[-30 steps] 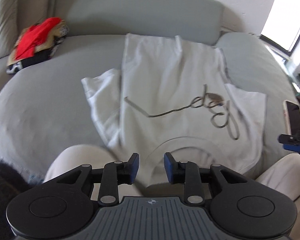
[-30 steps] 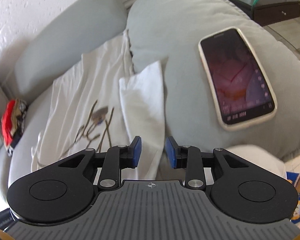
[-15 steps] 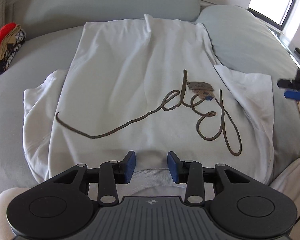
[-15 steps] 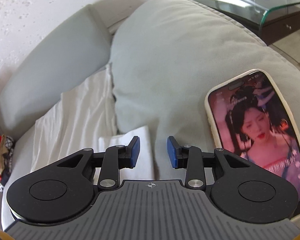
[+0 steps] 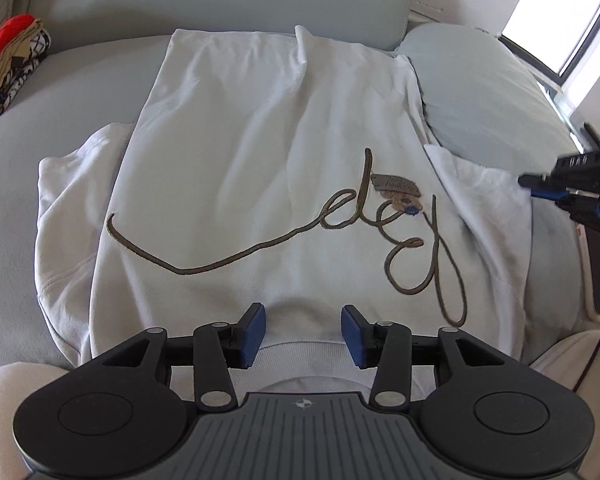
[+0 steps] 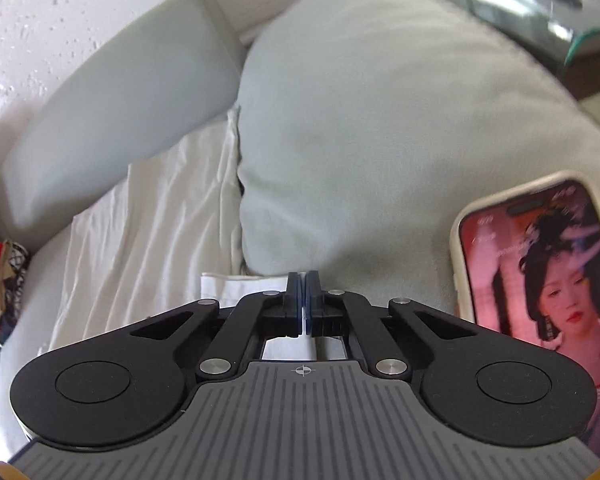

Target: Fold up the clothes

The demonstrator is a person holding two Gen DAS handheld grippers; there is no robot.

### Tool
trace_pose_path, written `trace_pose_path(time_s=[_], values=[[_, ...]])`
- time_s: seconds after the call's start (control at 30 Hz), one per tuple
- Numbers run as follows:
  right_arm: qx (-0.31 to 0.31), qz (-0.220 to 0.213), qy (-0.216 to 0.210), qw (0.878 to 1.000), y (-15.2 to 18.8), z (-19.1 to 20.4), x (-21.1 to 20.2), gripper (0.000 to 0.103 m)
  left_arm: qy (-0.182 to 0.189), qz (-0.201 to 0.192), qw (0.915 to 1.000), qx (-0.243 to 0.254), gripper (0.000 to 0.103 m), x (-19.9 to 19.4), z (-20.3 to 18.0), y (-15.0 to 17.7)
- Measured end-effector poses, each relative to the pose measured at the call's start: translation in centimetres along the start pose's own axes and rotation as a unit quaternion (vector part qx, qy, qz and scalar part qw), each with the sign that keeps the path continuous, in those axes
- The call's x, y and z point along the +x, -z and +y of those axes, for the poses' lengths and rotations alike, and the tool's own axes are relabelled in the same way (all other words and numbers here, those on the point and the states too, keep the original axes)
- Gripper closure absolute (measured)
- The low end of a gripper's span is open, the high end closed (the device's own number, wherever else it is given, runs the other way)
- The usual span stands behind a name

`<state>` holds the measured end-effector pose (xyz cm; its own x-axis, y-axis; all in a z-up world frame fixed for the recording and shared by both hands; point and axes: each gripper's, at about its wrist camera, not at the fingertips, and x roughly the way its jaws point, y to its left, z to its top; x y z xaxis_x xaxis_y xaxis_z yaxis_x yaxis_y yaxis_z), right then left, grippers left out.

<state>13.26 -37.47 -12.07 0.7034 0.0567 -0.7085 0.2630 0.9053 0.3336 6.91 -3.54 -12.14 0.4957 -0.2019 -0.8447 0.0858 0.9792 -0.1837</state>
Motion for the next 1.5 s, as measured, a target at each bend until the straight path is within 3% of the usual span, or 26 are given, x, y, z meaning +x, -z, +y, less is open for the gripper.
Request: trace_pose_path(time_s=[0.13, 0.2, 0.33, 0.5, 0.67, 0.77, 0.83, 0.9, 0.97, 1.03, 1.13, 1.2, 1.27, 1.4, 1.5], values=[[-0.007, -0.096, 0.068, 0.993, 0.4, 0.3, -5.6, 0.103, 0.003, -0.020, 0.9998, -0.002, 0.058, -1.7, -0.1, 0.0], [0.003, -0.123, 0.101, 0.987, 0.9, -0.5, -7.8, 0.103, 0.002, -0.030, 0.9995, 0.000, 0.057, -2.6, -0.1, 0.2], [0.005, -0.114, 0.155, 0.981, 1.8, -1.7, -8.2, 0.103, 0.012, -0.036, 0.9993, -0.008, 0.056, -3.5, 0.3, 0.8], [-0.026, -0.108, 0.214, 0.971, 3.2, -1.1, -8.4, 0.103, 0.010, -0.010, 0.9998, -0.010, 0.055, -2.7, 0.2, 1.6], [-0.047, -0.106, 0.250, 0.961, 4.4, -0.2, -9.1, 0.103, 0.010, 0.006, 0.9998, -0.013, 0.053, -2.5, 0.7, 2.5], [-0.050, -0.075, 0.266, 0.960, 4.5, 0.0, -8.6, 0.102, 0.014, 0.003, 0.9998, -0.016, 0.049, -3.1, 1.4, 2.6], [-0.044, -0.053, 0.253, 0.965, 4.6, 0.2, -8.5, 0.092, 0.014, -0.005, 0.9996, -0.023, 0.044, -3.8, 2.5, 2.5], [-0.029, -0.058, 0.242, 0.968, 4.7, 0.9, -9.4, 0.064, 0.012, -0.018, 0.9990, -0.040, 0.042, -4.8, 3.8, 2.2], [-0.032, -0.071, 0.222, 0.972, 5.1, 2.3, -10.3, 0.057, 0.007, -0.032, 0.9971, -0.069, 0.040, -6.2, 5.8, 1.6], [-0.038, -0.068, 0.183, 0.980, 5.6, 4.3, -11.0, 0.056, -0.007, -0.048, 0.9933, -0.105, 0.038, -7.7, 8.3, 1.1], [-0.046, -0.022, 0.058, 0.997, 6.6, 7.3, -11.1, 0.054, -0.031, -0.074, 0.9836, -0.161, 0.038, -9.5, 12.3, 0.6], [-0.056, 0.036, -0.037, 0.997, 7.6, 9.5, -10.2, 0.054, -0.051, -0.085, 0.9746, -0.201, 0.038, -9.8, 15.2, 0.2], [-0.052, 0.079, -0.098, 0.991, 8.5, 11.1, -9.2, 0.054, -0.067, -0.094, 0.9632, -0.243, 0.041, -9.9, 17.9, -0.4], [-0.078, 0.111, -0.121, 0.983, 10.1, 14.0, -8.2, 0.054, -0.050, -0.094, 0.9459, -0.307, 0.068, -8.0, 22.7, -2.0], [-0.094, 0.113, -0.122, 0.982, 10.5, 14.5, -8.0, 0.054, -0.030, -0.090, 0.9401, -0.327, 0.072, -5.5, 25.3, -3.4]])
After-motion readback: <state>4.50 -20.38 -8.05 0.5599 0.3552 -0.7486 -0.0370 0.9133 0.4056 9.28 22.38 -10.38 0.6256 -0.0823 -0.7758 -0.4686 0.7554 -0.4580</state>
